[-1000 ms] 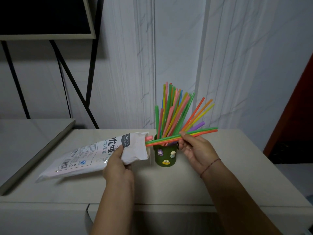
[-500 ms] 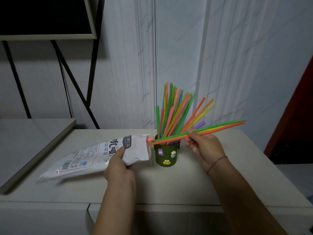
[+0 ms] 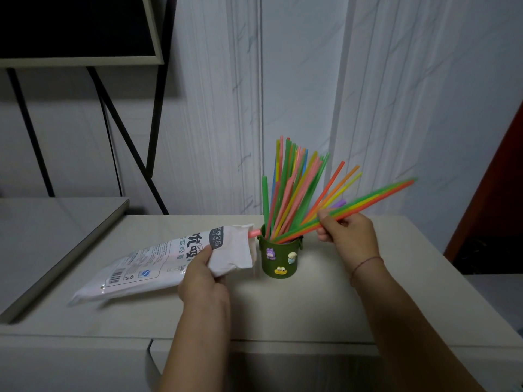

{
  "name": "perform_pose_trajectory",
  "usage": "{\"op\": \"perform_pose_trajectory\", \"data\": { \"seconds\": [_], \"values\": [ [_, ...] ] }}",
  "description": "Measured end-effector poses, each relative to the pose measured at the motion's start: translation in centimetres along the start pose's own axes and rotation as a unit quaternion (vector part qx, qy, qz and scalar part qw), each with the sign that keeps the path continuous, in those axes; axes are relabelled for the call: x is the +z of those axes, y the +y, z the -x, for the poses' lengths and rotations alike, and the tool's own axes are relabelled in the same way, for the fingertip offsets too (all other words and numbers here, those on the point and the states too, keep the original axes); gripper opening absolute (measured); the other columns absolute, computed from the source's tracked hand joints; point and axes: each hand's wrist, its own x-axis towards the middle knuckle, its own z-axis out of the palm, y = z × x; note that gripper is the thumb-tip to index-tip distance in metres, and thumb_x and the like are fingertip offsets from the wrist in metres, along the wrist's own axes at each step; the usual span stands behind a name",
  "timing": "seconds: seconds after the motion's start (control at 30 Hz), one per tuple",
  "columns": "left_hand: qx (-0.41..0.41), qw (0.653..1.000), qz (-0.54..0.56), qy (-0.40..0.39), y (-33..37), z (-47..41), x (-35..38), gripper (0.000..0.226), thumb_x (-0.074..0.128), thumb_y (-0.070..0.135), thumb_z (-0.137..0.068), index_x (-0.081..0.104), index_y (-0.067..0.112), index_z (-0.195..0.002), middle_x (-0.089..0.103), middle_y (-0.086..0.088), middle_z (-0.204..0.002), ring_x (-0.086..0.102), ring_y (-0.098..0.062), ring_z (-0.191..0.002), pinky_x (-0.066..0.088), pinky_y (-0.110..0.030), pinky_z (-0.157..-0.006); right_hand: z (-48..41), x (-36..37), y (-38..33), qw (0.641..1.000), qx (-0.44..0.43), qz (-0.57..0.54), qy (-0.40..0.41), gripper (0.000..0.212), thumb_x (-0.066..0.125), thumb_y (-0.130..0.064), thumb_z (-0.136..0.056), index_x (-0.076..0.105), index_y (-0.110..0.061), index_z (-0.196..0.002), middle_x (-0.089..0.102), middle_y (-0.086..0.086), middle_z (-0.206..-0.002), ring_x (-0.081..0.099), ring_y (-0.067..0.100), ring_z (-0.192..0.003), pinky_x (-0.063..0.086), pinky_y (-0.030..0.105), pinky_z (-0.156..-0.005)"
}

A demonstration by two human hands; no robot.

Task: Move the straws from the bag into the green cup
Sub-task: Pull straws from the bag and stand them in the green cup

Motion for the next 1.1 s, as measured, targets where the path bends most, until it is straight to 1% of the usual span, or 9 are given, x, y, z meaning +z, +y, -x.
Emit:
{"op": "perform_pose_trajectory", "data": {
  "seconds": [0.07, 0.13, 0.23, 0.37, 0.57, 0.67, 0.8, 0.97, 1.1],
  "values": [
    [0.001, 1.0, 0.003, 0.003, 0.0, 0.1, 0.0, 0.024, 0.061, -0.007, -0.081, 0.058, 0.013, -0.094, 0.064, -0.01, -0.124, 0.062, -0.015, -0.076, 0.055, -0.035, -0.074, 0.0, 0.9, 0.2, 0.998, -0.007, 0.048, -0.032, 0.016, 0.06, -0.017, -0.089, 0.068, -0.003, -0.088, 0.062, 0.005, -0.062, 0.059, 0.01, -0.051, 0.053, 0.02, -0.059],
    [0.001, 1.0, 0.002, 0.005, -0.1, 0.1, -0.1, 0.027, 0.062, -0.007, -0.081, 0.059, 0.011, -0.101, 0.064, -0.01, -0.125, 0.062, -0.015, -0.076, 0.056, -0.032, -0.068, 0.0, 1.9, 0.4, 0.996, -0.004, 0.067, -0.059, 0.015, 0.059, -0.017, -0.089, 0.067, -0.004, -0.088, 0.062, 0.005, -0.063, 0.059, 0.013, -0.054, 0.054, 0.025, -0.062],
    [-0.001, 1.0, -0.002, -0.001, -0.2, 0.0, -0.1, 0.022, 0.062, -0.006, -0.082, 0.056, 0.015, -0.085, 0.064, -0.009, -0.124, 0.062, -0.015, -0.076, 0.055, -0.03, -0.06, -0.1, 3.1, 1.1, 0.993, 0.001, 0.09, -0.077, 0.015, 0.06, -0.018, -0.088, 0.066, -0.004, -0.089, 0.063, 0.004, -0.063, 0.059, 0.015, -0.054, 0.055, 0.031, -0.066],
    [-0.005, 1.0, -0.014, 0.002, -0.4, -0.1, 0.0, 0.022, 0.063, -0.006, -0.081, 0.057, 0.015, -0.084, 0.065, -0.01, -0.124, 0.063, -0.016, -0.078, 0.055, -0.031, -0.06, -0.2, 3.7, 1.9, 0.991, 0.02, 0.098, -0.085, 0.014, 0.06, -0.016, -0.088, 0.066, -0.004, -0.091, 0.063, 0.002, -0.063, 0.06, 0.011, -0.051, 0.053, 0.025, -0.061],
    [-0.001, 1.0, -0.026, 0.006, -0.5, -0.2, -0.1, 0.032, 0.064, -0.006, -0.079, 0.062, 0.01, -0.107, 0.064, -0.011, -0.126, 0.065, -0.025, -0.108, 0.054, -0.039, -0.085, 0.0, 3.5, 1.7, 0.994, 0.023, 0.064, -0.084, 0.011, 0.066, -0.013, -0.084, 0.066, -0.006, -0.092, 0.063, 0.003, -0.064, 0.058, 0.004, -0.047, 0.049, 0.014, -0.049],
    [-0.007, 1.0, -0.026, -0.002, -0.3, 0.2, -0.1, 0.026, 0.063, -0.006, -0.08, 0.062, 0.01, -0.1, 0.065, -0.009, -0.121, 0.066, -0.02, -0.086, 0.057, -0.035, -0.077, 0.1, 2.9, 0.9, 0.999, -0.002, 0.016, -0.042, 0.008, 0.067, -0.015, -0.083, 0.066, -0.01, -0.089, 0.062, 0.004, -0.066, 0.059, 0.012, -0.055, 0.048, 0.016, -0.049],
    [-0.006, 1.0, -0.016, 0.003, -0.4, 0.7, 0.1, 0.042, 0.063, -0.006, -0.08, 0.059, 0.008, -0.119, 0.065, -0.011, -0.122, 0.063, -0.016, -0.075, 0.055, -0.036, -0.081, 0.1, 2.6, 0.3, 0.999, -0.034, 0.034, -0.015, 0.01, 0.06, -0.019, -0.089, 0.064, -0.011, -0.086, 0.06, 0.005, -0.062, 0.056, 0.014, -0.053, 0.046, 0.012, -0.047],
    [-0.006, 1.0, -0.012, 0.002, -0.5, 1.2, 0.2, 0.037, 0.062, -0.008, -0.081, 0.058, 0.011, -0.112, 0.065, -0.011, -0.123, 0.065, -0.021, -0.089, 0.055, -0.039, -0.086, 0.1, 3.4, 1.1, 0.996, -0.018, 0.082, -0.04, 0.01, 0.059, -0.018, -0.089, 0.063, -0.011, -0.083, 0.059, 0.002, -0.059, 0.054, 0.012, -0.048, 0.046, 0.012, -0.046],
    [-0.004, 1.0, -0.015, -0.002, -0.5, 1.2, 0.2, 0.022, 0.062, -0.009, -0.08, 0.059, 0.01, -0.091, 0.064, -0.012, -0.124, 0.064, -0.024, -0.104, 0.05, -0.043, -0.098, 0.0, 3.6, 1.4, 0.995, -0.01, 0.089, -0.047, 0.008, 0.06, -0.016, -0.089, 0.062, -0.011, -0.083, 0.06, 0.001, -0.06, 0.055, 0.008, -0.046, 0.046, 0.012, -0.047]
  ]
}}
